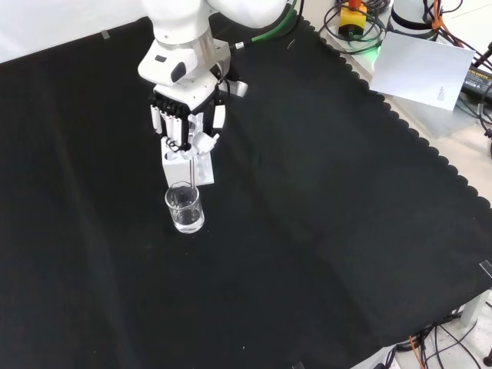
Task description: Stir in the beaker to the left of the white test tube rack with the glass rod.
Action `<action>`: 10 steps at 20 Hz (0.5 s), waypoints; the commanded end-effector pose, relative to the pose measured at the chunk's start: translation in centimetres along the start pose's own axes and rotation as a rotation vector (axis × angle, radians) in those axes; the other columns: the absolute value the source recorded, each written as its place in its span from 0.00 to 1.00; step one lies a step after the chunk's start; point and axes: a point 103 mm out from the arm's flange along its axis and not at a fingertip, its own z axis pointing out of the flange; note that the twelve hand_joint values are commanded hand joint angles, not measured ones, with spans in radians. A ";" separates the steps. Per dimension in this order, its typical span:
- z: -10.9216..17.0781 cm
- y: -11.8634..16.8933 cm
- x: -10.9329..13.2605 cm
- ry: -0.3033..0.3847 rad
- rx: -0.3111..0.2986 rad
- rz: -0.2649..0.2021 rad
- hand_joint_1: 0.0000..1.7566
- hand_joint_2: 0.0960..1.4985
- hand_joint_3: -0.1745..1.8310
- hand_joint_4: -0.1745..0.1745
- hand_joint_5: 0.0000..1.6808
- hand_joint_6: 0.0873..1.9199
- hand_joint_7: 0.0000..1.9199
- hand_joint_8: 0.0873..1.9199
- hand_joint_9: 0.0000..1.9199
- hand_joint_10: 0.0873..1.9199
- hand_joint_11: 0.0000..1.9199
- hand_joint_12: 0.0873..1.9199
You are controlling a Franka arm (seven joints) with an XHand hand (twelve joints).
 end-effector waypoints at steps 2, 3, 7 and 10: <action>-1.5 2.6 0.3 0.016 -0.030 -0.006 0.75 0.42 0.40 0.00 0.72 0.21 0.69 0.42 0.92 0.29 0.66 0.35; -1.7 2.7 0.1 0.012 -0.032 -0.011 0.75 0.42 0.40 0.00 0.72 0.21 0.69 0.42 0.92 0.29 0.66 0.35; -1.9 2.6 -0.8 -0.008 -0.034 -0.012 0.75 0.42 0.40 0.00 0.72 0.21 0.69 0.42 0.92 0.29 0.66 0.35; -2.3 1.8 -2.3 -0.014 -0.033 0.015 0.75 0.42 0.40 0.00 0.72 0.21 0.69 0.42 0.92 0.29 0.66 0.35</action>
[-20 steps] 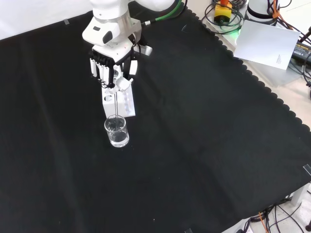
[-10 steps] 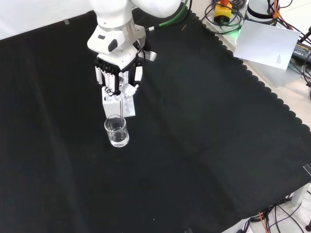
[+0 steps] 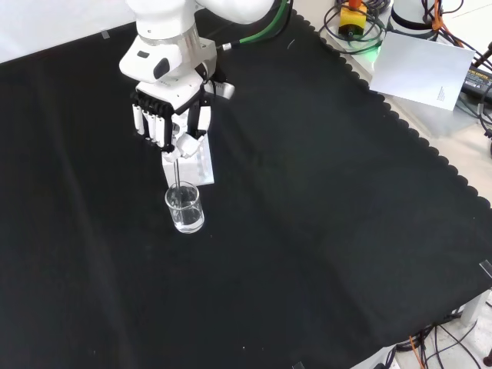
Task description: Stir in the beaker to the left of the white test tube rack with the glass rod.
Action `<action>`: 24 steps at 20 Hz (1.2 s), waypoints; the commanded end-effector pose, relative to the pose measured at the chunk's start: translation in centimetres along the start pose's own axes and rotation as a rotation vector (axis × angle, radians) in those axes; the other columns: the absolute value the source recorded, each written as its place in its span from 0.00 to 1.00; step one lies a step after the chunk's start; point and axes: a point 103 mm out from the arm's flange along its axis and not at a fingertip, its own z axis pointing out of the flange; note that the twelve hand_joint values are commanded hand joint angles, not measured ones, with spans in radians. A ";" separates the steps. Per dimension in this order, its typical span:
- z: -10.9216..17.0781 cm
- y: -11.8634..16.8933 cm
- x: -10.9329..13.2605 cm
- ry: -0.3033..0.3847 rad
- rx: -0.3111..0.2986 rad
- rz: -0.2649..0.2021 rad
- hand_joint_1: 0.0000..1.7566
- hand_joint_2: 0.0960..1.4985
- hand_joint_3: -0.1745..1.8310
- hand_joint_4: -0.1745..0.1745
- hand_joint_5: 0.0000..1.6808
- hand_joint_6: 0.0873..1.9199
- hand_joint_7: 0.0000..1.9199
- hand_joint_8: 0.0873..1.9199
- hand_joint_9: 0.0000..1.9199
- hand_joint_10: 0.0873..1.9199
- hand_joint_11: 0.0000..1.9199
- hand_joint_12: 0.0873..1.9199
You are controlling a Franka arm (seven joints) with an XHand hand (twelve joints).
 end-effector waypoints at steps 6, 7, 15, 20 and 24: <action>-1.5 -2.9 -3.9 -0.026 -0.002 0.077 0.75 0.42 0.40 0.00 0.72 0.21 0.69 0.42 0.92 0.29 0.66 0.35; -1.6 -3.2 -4.0 -0.025 -0.002 0.080 0.75 0.42 0.40 0.00 0.72 0.21 0.69 0.42 0.92 0.29 0.66 0.35; -0.7 -3.1 -0.6 -0.017 0.016 0.041 0.75 0.42 0.40 0.00 0.72 0.21 0.69 0.42 0.92 0.29 0.66 0.35; -0.4 -1.9 1.3 -0.006 0.013 0.010 0.75 0.42 0.39 0.00 0.72 0.20 0.68 0.42 0.92 0.30 0.66 0.35; 0.0 -0.8 1.1 -0.009 0.015 0.005 0.75 0.42 0.39 0.00 0.72 0.20 0.68 0.42 0.92 0.30 0.66 0.35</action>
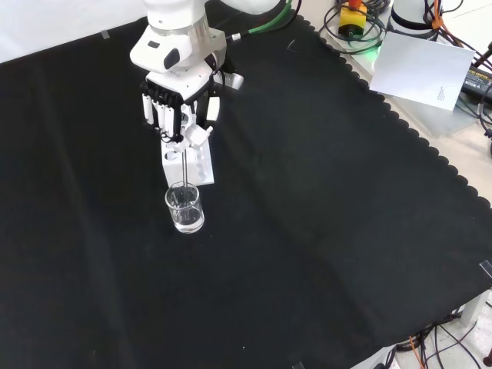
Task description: Stir in the beaker to the left of the white test tube rack with the glass rod.
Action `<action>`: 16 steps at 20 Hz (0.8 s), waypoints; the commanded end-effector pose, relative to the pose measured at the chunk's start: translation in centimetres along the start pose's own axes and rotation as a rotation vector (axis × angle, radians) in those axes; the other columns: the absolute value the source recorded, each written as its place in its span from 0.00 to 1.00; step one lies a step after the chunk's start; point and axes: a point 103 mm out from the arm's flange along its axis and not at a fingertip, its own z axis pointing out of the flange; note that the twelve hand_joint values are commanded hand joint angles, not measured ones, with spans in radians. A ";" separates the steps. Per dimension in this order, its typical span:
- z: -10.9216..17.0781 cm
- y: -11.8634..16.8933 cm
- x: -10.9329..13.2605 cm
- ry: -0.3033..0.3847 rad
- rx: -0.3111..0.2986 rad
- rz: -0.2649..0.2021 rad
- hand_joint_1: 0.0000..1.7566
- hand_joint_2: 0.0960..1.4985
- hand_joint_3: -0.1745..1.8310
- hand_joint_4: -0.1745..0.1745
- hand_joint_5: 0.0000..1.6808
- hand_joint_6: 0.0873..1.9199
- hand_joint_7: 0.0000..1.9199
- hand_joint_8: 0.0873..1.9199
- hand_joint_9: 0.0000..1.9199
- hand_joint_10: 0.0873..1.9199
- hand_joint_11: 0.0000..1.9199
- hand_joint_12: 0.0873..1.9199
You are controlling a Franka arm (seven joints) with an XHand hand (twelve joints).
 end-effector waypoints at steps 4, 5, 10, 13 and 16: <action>0.4 1.6 -1.4 -0.005 0.005 0.008 0.75 0.42 0.39 0.00 0.72 0.20 0.68 0.42 0.92 0.30 0.66 0.35; 0.2 1.4 -2.0 -0.004 0.004 0.018 0.75 0.42 0.39 0.00 0.72 0.20 0.68 0.42 0.92 0.30 0.66 0.35; -0.3 0.0 -3.7 -0.019 0.002 0.057 0.75 0.43 0.39 0.00 0.72 0.20 0.68 0.42 0.92 0.30 0.66 0.35; -0.5 -1.2 -3.8 -0.025 0.001 0.073 0.75 0.43 0.39 0.00 0.72 0.20 0.68 0.42 0.92 0.30 0.66 0.35; -0.8 -2.0 -3.2 -0.027 0.000 0.075 0.75 0.43 0.39 0.00 0.72 0.20 0.68 0.42 0.92 0.30 0.66 0.35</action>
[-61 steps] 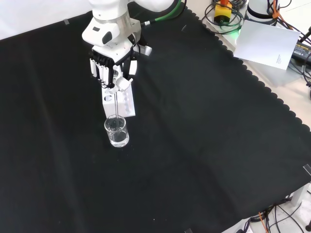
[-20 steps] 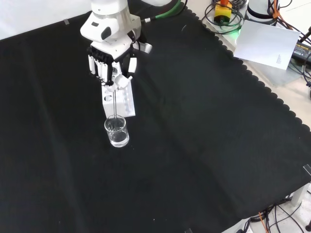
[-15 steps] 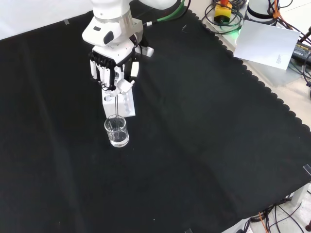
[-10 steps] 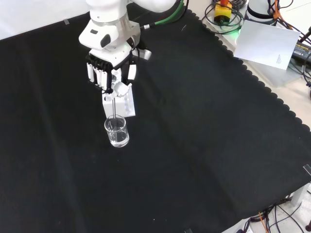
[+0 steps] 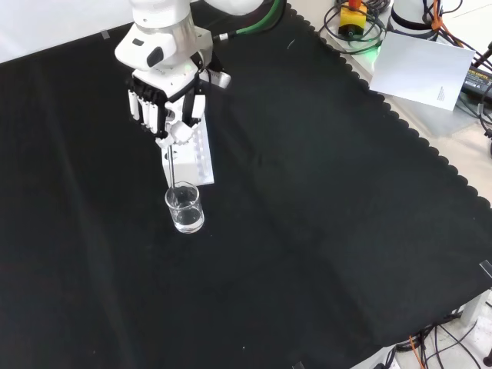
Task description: Stir in the beaker to the left of the white test tube rack with the glass rod.
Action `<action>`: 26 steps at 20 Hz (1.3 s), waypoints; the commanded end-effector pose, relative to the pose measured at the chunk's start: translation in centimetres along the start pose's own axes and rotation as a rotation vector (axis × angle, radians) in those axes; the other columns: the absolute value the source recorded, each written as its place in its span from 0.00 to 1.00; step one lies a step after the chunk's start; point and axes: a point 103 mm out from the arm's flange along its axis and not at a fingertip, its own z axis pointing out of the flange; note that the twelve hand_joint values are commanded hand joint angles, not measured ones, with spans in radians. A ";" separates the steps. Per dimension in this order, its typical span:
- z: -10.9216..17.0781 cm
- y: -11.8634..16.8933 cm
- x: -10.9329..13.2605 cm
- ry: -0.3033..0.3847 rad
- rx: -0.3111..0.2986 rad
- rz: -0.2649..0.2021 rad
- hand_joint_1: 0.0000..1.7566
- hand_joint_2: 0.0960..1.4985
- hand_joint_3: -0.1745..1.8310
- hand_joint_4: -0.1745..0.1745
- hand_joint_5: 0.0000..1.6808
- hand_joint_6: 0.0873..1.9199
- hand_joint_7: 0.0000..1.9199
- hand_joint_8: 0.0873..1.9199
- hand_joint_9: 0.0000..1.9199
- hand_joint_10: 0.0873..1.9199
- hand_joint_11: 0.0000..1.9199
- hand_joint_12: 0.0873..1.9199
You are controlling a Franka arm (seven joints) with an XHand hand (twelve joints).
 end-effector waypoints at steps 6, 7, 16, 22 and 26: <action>-0.4 -1.9 2.4 -0.001 0.000 -0.030 0.75 0.43 0.39 0.00 0.72 0.20 0.68 0.42 0.92 0.30 0.66 0.35; -0.5 -1.2 3.0 0.009 0.018 -0.026 0.75 0.43 0.39 0.00 0.72 0.20 0.68 0.42 0.92 0.30 0.66 0.35; 0.6 1.0 3.6 0.001 0.004 -0.042 0.75 0.43 0.39 0.00 0.72 0.20 0.68 0.42 0.92 0.30 0.66 0.35; 0.2 0.4 0.4 0.005 -0.002 -0.008 0.75 0.43 0.39 0.00 0.72 0.20 0.68 0.42 0.92 0.30 0.66 0.35; -0.4 -1.2 -1.6 -0.005 -0.001 0.028 0.75 0.43 0.39 0.00 0.72 0.20 0.68 0.42 0.92 0.30 0.66 0.35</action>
